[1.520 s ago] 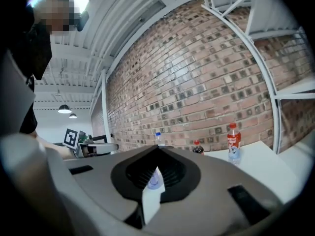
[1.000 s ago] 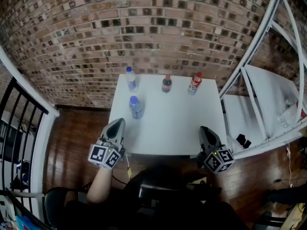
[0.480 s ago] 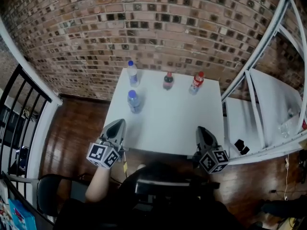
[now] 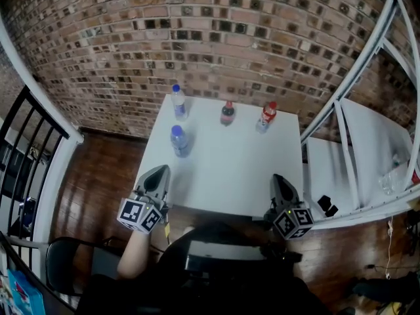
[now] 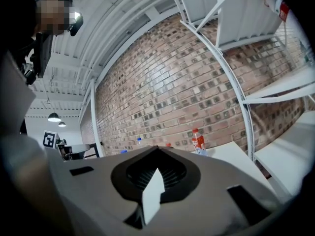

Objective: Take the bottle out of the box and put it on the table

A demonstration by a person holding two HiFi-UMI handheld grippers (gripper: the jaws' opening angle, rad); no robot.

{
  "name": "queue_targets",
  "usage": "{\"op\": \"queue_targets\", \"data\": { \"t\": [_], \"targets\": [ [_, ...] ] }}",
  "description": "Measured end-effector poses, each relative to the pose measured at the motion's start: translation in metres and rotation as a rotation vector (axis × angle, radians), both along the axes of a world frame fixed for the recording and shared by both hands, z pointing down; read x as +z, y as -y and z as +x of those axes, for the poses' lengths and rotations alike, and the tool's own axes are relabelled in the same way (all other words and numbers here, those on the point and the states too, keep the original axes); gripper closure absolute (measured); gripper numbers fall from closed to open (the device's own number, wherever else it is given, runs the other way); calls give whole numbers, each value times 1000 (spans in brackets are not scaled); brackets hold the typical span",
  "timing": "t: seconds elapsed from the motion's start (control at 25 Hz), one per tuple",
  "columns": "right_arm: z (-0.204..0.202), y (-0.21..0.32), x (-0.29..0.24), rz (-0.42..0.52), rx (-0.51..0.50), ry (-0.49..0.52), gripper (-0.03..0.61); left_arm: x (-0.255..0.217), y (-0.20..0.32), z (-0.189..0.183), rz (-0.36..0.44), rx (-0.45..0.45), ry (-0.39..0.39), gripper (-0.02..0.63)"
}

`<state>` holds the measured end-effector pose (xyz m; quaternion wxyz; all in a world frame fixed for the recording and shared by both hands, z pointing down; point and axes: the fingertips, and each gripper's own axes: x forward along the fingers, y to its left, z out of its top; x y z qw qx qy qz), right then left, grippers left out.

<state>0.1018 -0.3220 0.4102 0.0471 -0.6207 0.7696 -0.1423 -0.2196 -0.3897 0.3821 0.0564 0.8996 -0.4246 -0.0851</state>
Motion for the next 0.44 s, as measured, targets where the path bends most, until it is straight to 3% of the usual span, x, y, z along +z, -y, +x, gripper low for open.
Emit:
{"op": "queue_targets", "data": {
  "t": [0.44],
  "targets": [
    [27, -18, 8, -3, 91, -2, 577, 6, -6, 13, -5, 7, 4, 611]
  ]
}}
